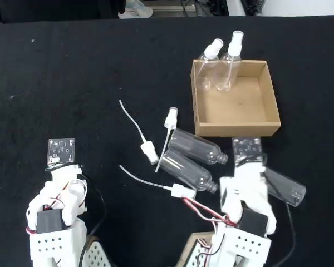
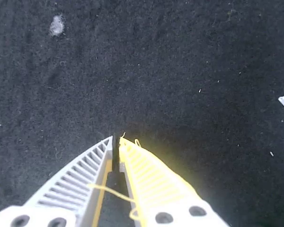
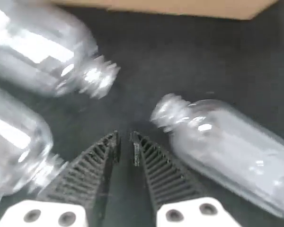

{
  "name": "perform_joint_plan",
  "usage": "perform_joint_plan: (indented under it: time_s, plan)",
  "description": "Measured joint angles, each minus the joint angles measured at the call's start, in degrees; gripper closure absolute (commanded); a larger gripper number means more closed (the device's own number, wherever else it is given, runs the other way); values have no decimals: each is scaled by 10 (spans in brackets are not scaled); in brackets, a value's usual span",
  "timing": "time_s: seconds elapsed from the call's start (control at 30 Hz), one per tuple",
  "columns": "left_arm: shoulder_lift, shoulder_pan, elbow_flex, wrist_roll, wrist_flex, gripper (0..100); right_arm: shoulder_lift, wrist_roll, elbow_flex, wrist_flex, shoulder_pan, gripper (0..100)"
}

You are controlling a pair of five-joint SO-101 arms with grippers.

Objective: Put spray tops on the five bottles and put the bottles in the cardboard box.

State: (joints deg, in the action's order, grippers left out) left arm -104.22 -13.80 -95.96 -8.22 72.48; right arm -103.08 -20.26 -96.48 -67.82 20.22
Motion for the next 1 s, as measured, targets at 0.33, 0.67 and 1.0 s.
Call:
perform_joint_plan:
  time_s: [0.33,0.67,1.0]
  plan:
    - [0,0,0,0,0,970,0,-194,187,26,24,851]
    - [0,0,0,0,0,970,35,-329,324,16,103,864]
    - [0,0,0,0,0,970,343,-421,372,11,130,800]
